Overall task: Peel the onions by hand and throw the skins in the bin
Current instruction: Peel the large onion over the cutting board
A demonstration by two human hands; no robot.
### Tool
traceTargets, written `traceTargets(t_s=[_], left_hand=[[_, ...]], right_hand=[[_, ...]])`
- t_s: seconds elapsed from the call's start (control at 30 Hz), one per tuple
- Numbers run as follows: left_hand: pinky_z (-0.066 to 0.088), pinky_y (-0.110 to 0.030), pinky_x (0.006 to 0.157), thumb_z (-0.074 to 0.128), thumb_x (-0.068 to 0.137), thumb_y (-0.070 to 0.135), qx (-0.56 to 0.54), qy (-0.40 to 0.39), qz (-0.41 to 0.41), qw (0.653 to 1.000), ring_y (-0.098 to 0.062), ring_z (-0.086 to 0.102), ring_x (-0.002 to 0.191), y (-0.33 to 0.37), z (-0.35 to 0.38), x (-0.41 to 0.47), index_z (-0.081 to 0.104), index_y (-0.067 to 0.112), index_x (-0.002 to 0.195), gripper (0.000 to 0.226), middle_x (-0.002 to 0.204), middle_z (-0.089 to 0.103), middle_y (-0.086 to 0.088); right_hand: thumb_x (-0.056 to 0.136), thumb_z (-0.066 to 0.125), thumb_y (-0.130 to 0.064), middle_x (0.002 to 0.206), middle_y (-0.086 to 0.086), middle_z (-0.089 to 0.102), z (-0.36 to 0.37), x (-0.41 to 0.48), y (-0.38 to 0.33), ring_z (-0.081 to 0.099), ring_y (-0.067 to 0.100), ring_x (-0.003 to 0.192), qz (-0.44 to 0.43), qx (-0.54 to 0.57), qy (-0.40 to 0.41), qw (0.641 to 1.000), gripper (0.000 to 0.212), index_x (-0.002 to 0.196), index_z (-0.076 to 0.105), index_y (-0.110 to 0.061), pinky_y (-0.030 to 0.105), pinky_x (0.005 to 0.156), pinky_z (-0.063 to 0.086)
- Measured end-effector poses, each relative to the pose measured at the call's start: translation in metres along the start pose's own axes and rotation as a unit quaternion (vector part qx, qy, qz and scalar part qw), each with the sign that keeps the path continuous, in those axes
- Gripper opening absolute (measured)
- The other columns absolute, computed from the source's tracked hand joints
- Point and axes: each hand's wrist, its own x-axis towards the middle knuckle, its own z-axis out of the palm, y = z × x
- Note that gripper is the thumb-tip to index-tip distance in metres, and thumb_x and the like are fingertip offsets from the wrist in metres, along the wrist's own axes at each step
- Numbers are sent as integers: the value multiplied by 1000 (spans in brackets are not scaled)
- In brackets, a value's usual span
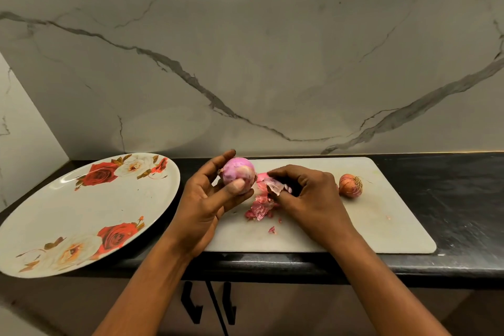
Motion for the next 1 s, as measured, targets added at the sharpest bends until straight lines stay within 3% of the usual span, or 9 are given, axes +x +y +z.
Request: traceTargets(t_s=[0.1,0.27,0.4,0.57,0.7,0.83,1.0], left_hand=[[56,-47,104,76,80,-1,31,-20,9,999,-37,67,124,-1,-2,-3,57,20,147,72,135,68,-13],[61,-35,95,78,80,-1,62,-38,41,997,-31,67,126,0,-1,-5,58,18,144,69,137,66,-10],[60,-34,95,81,80,5,108,-37,69,991,-27,68,125,-1,2,-6,58,17,141,67,135,67,-2],[60,-41,98,86,79,11,175,-38,84,980,-27,68,125,-3,3,-5,60,16,136,63,134,67,-2],[62,-39,94,91,74,12,206,-35,94,973,-23,69,122,-4,3,-4,64,17,131,63,131,70,0],[57,-51,102,85,82,1,179,-58,92,978,-31,64,129,-6,-2,-3,63,14,137,61,139,67,-7],[53,-60,106,75,89,-6,169,-64,81,980,-33,64,130,-8,-6,-3,62,10,142,57,140,67,-10]], right_hand=[[89,75,-5,124,-11,75,0,-1,-4,72,-5,106,24,17,-14,999,49,133,72,-26,17,94,57],[92,71,-6,125,-7,75,-3,-3,-11,70,-3,111,-7,6,26,1000,47,135,70,-23,16,96,57],[96,76,-26,114,-6,79,-4,-5,-16,74,-2,100,-25,23,46,998,35,130,74,-20,21,87,62],[94,72,-52,101,-9,81,-4,-4,-22,77,1,85,28,44,-42,998,54,140,67,-24,31,79,66],[96,75,-38,101,-6,82,-3,-2,-20,79,7,84,62,99,-79,990,44,136,70,-20,39,78,67],[91,81,-25,110,-8,80,-4,-1,-18,76,1,97,78,125,-66,987,46,136,71,-22,30,85,65],[87,85,-25,115,-7,79,-6,-1,-17,76,4,103,83,156,-68,982,50,135,71,-26,32,89,64]])
